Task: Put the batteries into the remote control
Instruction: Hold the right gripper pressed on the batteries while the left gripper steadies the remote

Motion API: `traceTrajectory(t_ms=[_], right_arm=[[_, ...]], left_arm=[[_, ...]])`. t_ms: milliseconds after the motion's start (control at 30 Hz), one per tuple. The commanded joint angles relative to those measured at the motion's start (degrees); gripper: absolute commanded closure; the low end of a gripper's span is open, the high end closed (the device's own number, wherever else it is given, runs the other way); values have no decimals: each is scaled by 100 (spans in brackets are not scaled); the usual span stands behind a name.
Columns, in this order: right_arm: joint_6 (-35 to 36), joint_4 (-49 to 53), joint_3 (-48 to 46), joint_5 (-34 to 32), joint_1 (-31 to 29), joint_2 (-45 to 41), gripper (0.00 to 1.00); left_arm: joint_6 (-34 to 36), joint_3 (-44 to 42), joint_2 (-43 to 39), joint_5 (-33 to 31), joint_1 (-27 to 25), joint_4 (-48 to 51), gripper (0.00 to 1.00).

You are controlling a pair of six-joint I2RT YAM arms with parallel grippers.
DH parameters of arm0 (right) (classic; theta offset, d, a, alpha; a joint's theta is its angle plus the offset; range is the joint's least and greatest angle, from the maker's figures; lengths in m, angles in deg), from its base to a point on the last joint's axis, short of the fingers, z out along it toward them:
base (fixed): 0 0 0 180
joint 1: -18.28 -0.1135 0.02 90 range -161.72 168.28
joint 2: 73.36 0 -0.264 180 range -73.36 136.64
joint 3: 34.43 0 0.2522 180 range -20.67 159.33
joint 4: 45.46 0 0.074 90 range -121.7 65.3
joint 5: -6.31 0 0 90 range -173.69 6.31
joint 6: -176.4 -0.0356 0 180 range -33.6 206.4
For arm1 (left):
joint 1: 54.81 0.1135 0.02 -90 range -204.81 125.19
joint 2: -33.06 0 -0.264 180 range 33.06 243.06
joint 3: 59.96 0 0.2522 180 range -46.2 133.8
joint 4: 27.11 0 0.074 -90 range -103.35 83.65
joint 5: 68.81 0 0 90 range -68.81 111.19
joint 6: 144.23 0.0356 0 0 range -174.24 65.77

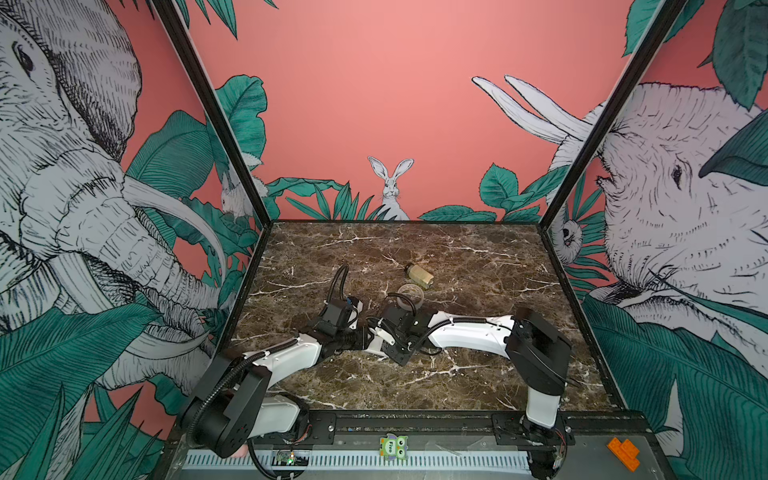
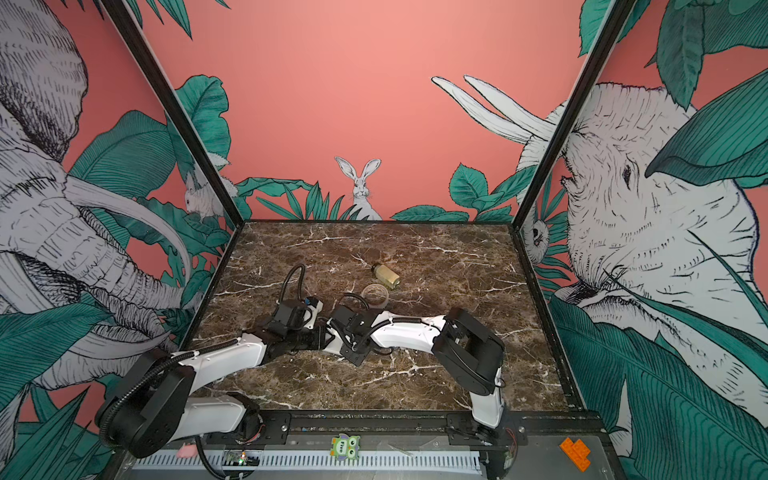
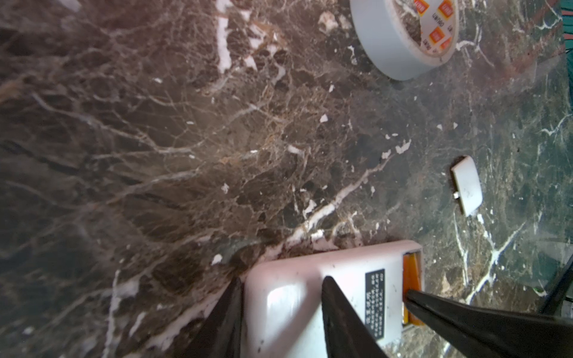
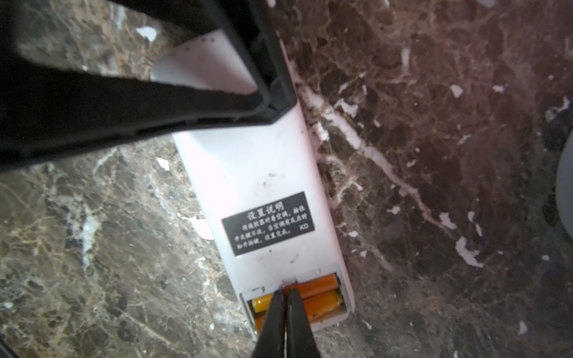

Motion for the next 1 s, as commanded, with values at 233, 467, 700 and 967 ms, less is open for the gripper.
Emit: traceTrajectory(t_ms=[233, 467, 700, 967], right_arm=[[5, 258, -301, -179, -53, 37, 93], [164, 414, 129, -244, -68, -71, 92], [132, 498, 125, -245, -66, -315, 92], [86, 494, 64, -25, -70, -258, 93]], left_arm=[[23, -208, 215, -32, 5, 491, 57], [9, -211, 211, -15, 5, 499, 57], [21, -219, 234, 3, 10, 467, 57], [8, -250, 178, 3, 5, 465, 57]])
